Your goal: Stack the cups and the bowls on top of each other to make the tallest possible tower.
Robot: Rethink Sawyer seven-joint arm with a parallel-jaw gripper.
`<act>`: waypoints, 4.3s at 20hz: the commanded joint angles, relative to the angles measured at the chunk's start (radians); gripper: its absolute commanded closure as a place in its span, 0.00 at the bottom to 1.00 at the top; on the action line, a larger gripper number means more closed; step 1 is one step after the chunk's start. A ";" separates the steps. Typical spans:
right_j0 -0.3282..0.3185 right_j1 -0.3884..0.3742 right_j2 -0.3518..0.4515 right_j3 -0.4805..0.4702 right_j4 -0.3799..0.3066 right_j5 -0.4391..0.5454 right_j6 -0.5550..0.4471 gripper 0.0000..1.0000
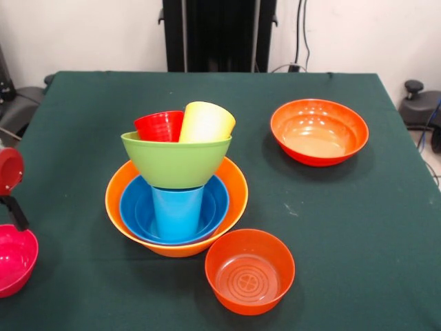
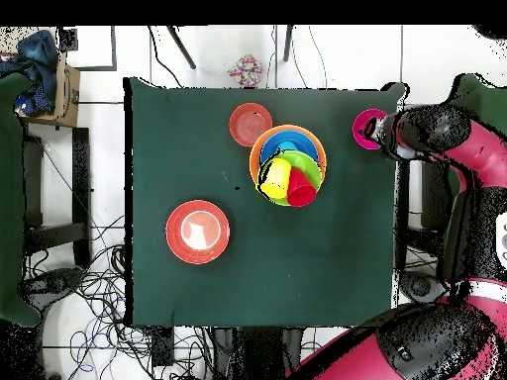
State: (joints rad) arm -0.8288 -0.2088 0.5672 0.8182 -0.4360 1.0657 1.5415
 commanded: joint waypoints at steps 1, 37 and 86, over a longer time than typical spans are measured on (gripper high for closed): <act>0.066 0.039 -0.023 -0.019 -0.085 -0.009 -0.187 0.00; 0.057 0.085 -0.054 0.016 -0.138 -0.108 -0.210 0.00; -0.104 -0.422 0.116 0.497 0.161 0.230 -0.213 1.00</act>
State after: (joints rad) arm -0.9424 -0.5637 0.6142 1.2127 -0.3089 1.1716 1.5415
